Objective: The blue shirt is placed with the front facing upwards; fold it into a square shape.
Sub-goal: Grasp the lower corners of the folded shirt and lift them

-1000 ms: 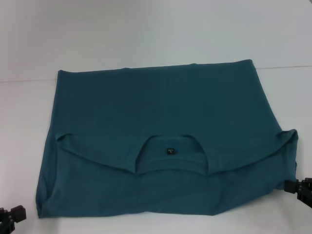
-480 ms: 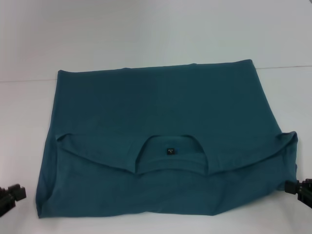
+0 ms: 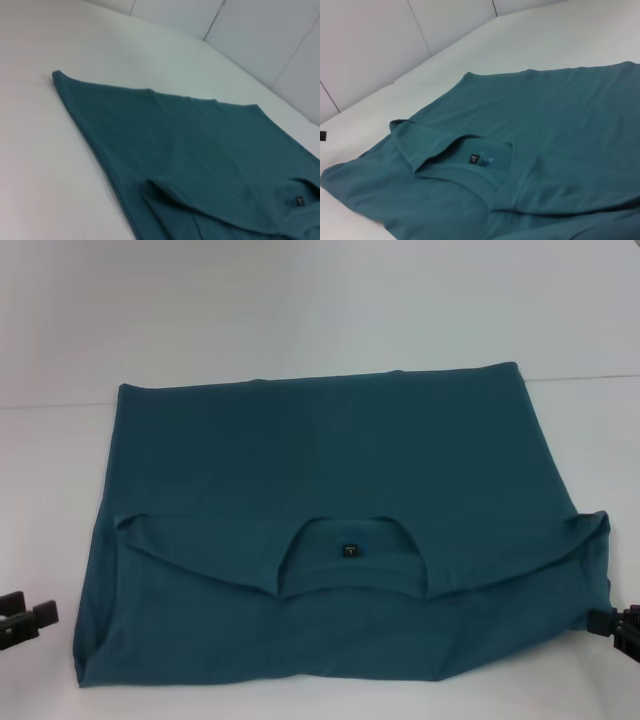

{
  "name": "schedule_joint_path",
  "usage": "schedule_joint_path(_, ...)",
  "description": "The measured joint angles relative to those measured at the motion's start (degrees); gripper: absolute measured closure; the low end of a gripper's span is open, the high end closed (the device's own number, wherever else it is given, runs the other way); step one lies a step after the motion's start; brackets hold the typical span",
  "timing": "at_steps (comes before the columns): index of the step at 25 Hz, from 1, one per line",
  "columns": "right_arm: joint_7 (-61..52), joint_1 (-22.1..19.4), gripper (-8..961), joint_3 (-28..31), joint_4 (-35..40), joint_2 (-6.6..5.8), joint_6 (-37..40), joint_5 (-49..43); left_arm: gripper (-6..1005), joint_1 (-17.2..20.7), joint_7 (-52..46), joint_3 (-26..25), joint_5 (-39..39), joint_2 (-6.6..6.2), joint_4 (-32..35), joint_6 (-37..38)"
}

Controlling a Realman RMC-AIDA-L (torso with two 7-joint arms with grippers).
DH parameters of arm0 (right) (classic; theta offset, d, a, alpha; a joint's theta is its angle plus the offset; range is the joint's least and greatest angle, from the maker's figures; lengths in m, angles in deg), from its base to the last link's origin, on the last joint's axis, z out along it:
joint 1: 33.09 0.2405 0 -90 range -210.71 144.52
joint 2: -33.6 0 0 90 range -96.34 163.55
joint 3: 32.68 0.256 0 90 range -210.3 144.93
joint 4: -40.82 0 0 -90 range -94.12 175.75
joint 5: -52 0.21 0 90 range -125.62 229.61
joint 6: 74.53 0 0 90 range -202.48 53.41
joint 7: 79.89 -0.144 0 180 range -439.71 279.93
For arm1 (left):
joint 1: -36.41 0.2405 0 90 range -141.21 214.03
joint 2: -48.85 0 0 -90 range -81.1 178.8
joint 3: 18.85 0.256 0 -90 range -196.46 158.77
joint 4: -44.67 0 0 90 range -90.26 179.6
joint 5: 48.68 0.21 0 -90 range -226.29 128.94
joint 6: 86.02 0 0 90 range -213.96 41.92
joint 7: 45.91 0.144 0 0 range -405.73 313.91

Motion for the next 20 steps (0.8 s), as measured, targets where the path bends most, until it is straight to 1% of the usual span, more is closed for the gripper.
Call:
schedule_joint_path(4,-0.5,0.1,902,0.0,0.0,-0.1,0.0,0.0,485,0.3,-1.8,3.9,0.3,0.23,1.0,-1.0)
schedule_joint_path(7,-0.6,0.2,902,0.0,0.0,-0.17,0.0,0.0,410,-0.1,-3.6,6.3,2.6,0.23,1.5,-0.8)
schedule_joint_path(10,-0.7,0.3,902,-0.2,0.0,-0.17,-0.2,0.0,186,-1.2,-6.1,7.7,5.5,0.38,2.0,-1.1)
schedule_joint_path(15,-0.7,0.3,902,-0.4,0.0,-0.17,-0.5,0.0,103,-2.9,-8.5,8.4,8.0,0.5,2.1,-1.4)
schedule_joint_path(20,-0.7,0.3,901,-0.5,0.0,-0.21,-0.5,-0.4,107,-3.4,-8.6,8.5,8.8,0.86,2.2,-1.8)
